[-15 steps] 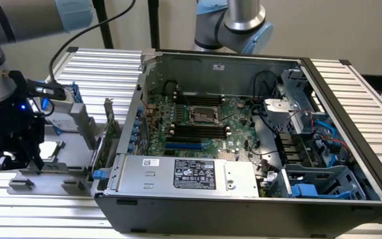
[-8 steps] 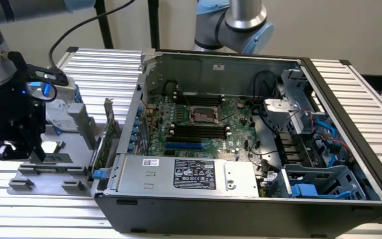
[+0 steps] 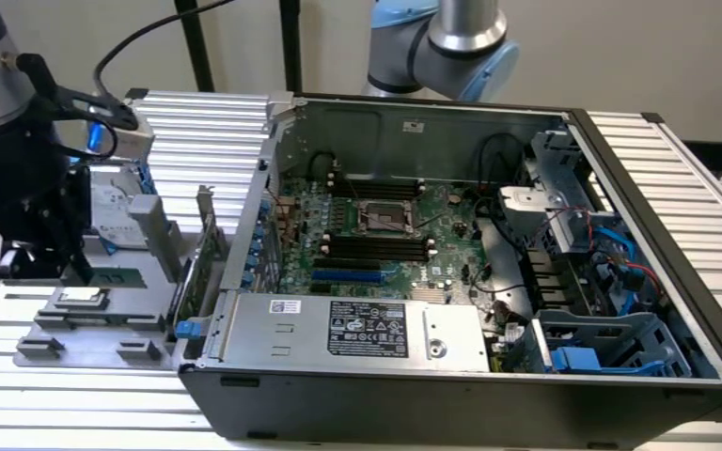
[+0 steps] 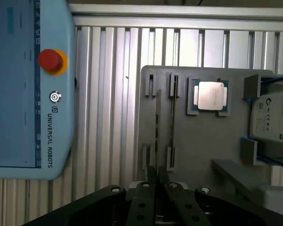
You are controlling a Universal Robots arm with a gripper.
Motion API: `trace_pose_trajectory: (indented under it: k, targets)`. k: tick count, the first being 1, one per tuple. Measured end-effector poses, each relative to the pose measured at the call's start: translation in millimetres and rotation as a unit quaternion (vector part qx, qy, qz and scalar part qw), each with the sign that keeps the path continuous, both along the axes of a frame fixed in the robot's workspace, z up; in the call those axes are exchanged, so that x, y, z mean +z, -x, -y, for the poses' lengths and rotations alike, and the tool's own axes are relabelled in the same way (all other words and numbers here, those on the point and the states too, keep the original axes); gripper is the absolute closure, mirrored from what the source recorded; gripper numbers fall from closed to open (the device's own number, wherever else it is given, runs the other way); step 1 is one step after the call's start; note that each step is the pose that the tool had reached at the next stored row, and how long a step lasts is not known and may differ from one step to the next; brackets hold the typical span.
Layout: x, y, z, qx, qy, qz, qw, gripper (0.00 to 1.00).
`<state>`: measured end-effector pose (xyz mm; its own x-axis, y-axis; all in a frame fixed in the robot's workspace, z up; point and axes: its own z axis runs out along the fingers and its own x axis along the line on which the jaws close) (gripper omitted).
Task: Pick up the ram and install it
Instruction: 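Pick up the ram and move it above insertion slot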
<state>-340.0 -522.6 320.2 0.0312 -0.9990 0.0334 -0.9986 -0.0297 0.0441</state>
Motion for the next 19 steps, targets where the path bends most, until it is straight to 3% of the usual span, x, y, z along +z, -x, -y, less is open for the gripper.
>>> trace_pose_trajectory:
  k: [6, 19]
  targets:
    - [22.0, -16.0, 0.0, 0.005, -0.0074, 0.0000, 1.0000, 0.86]
    - [69.5, -74.7, 0.0, 0.008, -0.0218, -0.0031, 0.9997, 0.86]
